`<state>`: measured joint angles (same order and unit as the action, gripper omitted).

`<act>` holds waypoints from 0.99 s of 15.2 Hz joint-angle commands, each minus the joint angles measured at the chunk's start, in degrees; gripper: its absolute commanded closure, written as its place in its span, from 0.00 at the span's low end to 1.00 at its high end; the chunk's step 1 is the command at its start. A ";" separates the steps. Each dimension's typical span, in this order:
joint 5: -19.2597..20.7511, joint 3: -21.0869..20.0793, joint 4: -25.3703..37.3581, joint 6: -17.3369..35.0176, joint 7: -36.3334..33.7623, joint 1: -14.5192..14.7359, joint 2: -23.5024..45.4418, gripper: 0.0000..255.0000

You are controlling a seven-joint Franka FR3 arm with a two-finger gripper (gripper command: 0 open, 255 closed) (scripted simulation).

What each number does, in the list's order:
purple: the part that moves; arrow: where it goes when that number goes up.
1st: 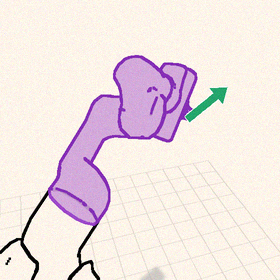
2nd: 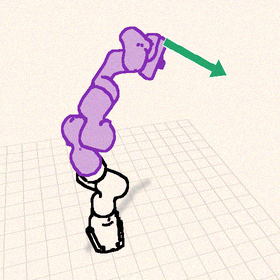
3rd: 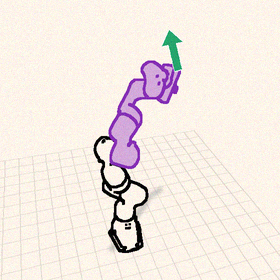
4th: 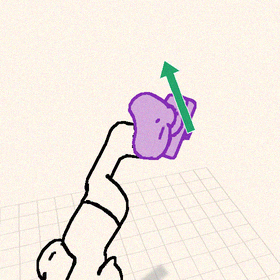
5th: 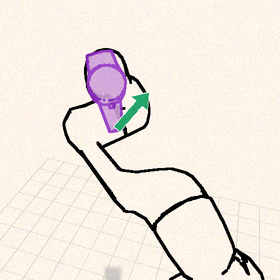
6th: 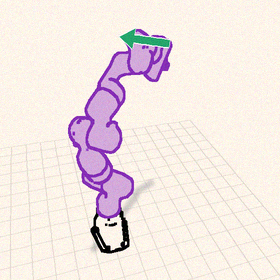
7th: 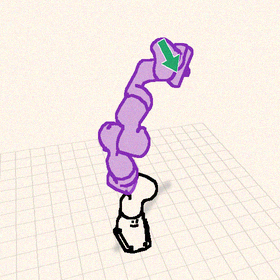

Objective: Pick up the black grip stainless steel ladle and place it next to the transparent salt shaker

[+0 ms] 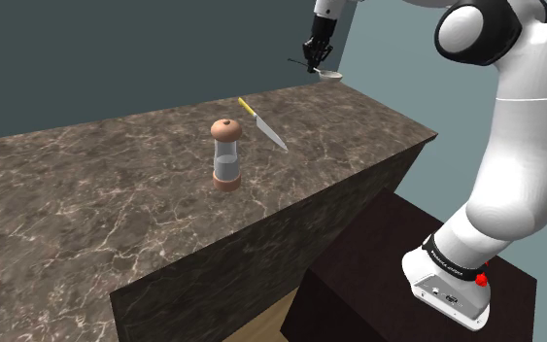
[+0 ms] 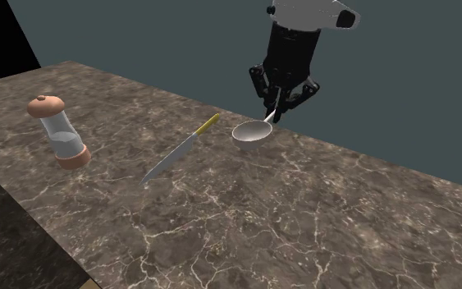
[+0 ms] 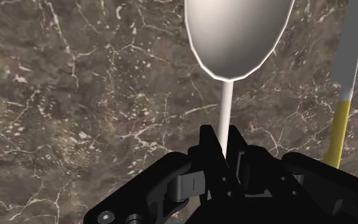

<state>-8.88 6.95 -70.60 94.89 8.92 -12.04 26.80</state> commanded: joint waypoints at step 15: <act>-0.60 -0.25 22.02 -16.06 -1.64 -1.50 5.89 1.00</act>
<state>-9.41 6.76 -50.27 80.00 7.52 -13.50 32.14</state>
